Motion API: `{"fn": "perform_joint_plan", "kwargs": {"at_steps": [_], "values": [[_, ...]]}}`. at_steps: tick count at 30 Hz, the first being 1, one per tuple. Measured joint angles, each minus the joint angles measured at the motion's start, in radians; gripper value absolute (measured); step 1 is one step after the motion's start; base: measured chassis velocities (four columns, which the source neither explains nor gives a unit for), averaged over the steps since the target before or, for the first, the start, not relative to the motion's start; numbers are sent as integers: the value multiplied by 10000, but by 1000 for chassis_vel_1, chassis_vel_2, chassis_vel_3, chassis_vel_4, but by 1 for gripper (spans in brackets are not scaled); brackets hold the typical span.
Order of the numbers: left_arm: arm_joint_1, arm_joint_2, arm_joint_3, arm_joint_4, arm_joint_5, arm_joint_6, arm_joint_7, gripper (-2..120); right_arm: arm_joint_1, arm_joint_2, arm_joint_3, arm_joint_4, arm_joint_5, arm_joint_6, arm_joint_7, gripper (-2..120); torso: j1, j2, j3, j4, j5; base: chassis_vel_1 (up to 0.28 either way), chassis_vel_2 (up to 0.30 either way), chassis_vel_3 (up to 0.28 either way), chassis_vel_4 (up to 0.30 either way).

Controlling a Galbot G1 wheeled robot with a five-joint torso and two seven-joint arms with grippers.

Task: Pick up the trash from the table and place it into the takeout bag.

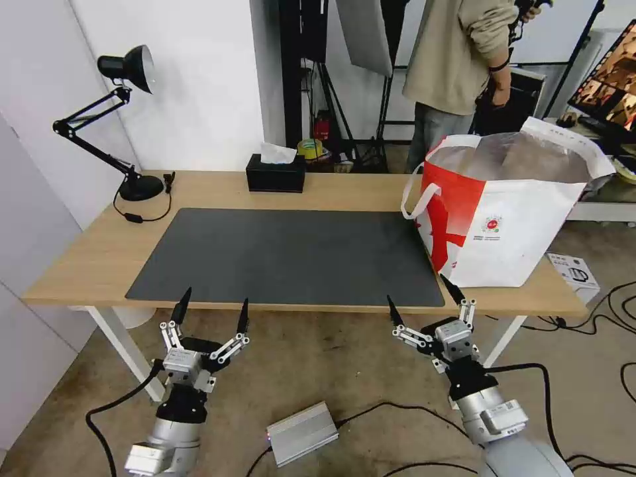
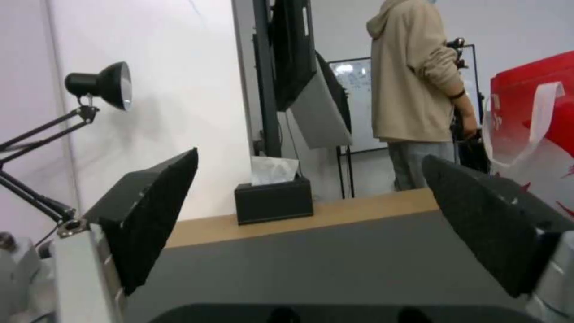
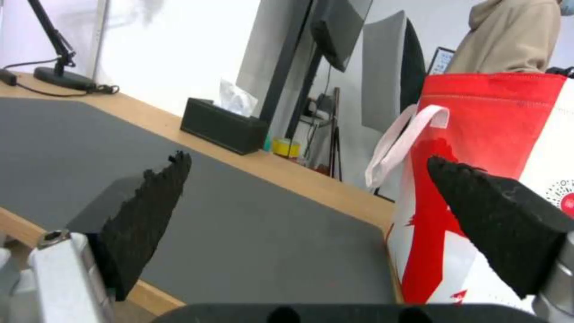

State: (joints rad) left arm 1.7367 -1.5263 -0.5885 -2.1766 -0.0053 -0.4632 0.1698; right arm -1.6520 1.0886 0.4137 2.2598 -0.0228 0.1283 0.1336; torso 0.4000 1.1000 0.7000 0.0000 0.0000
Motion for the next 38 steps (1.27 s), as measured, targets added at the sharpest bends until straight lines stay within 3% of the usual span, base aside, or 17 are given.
{"fn": "perform_joint_plan", "kwargs": {"at_steps": [38], "values": [[9, 8, -13, -23, 39, 72, -39, 100, 0, 0, 0, 0, 0, 0, 0, 100, 0, 0, 0, 0, 0, 0, 0, 0, 0]]}}
